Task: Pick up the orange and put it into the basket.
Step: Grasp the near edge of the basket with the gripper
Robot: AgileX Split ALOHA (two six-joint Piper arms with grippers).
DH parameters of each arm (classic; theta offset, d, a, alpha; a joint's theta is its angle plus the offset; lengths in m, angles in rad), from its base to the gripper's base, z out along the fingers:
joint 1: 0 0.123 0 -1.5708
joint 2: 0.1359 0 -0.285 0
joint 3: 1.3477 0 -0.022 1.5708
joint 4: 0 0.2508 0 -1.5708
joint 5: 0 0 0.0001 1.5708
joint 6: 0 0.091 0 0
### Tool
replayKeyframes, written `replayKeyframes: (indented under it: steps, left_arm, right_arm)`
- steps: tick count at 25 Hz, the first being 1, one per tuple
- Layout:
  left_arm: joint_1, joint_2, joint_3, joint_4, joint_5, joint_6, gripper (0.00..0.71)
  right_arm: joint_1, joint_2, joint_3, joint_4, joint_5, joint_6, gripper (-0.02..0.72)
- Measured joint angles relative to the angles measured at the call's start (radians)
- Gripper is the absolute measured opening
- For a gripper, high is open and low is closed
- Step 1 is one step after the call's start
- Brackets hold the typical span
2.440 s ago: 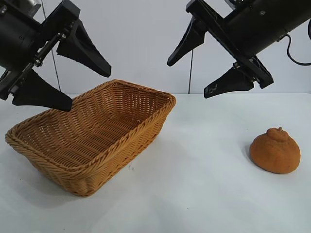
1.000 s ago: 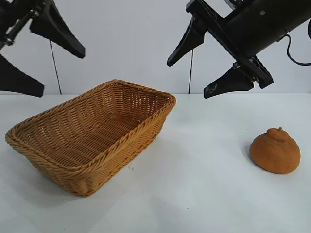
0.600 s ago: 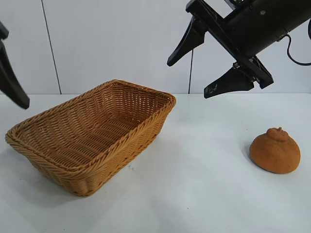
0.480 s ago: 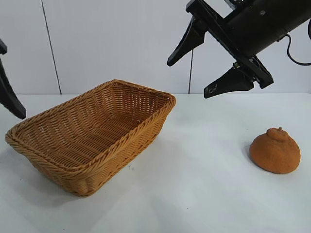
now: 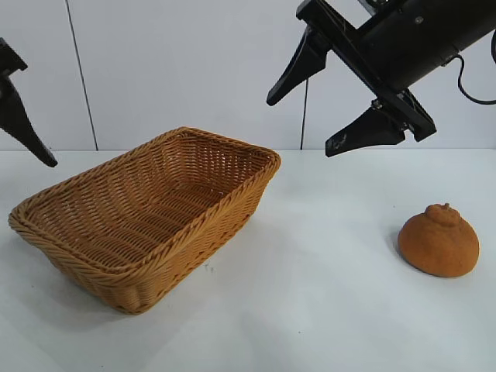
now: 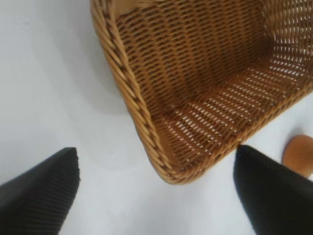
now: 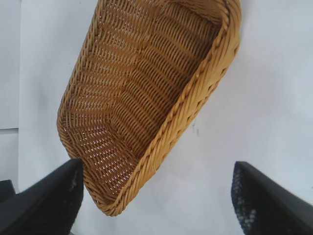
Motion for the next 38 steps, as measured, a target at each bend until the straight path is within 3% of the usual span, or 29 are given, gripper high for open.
replayKeyframes:
  steps: [7, 13, 18, 23, 33, 38]
  left_arm:
    - [0.0, 0.0, -0.029, 0.0, 0.018, 0.0, 0.6]
    - [-0.04, 0.003, -0.083, 0.041, 0.052, -0.039, 0.596]
    - [-0.058, 0.09, -0.086, 0.068, 0.07, -0.086, 0.594]
    - [-0.089, 0.23, -0.087, 0.079, 0.01, -0.147, 0.593]
    - [-0.09, 0.486, -0.087, 0.102, -0.203, -0.247, 0.591]
    - [-0.079, 0.533, -0.087, 0.1, -0.278, -0.261, 0.588]
  right_arm:
    - [0.0, 0.0, 0.0, 0.0, 0.0, 0.0, 0.568]
    - [0.0, 0.0, 0.0, 0.0, 0.0, 0.0, 0.568]
    - [0.0, 0.0, 0.0, 0.0, 0.0, 0.0, 0.568]
    - [0.0, 0.0, 0.0, 0.0, -0.001, 0.0, 0.568]
    - [0.0, 0.0, 0.0, 0.0, -0.001, 0.0, 0.568]
    - [0.0, 0.0, 0.0, 0.0, 0.005, 0.001, 0.568]
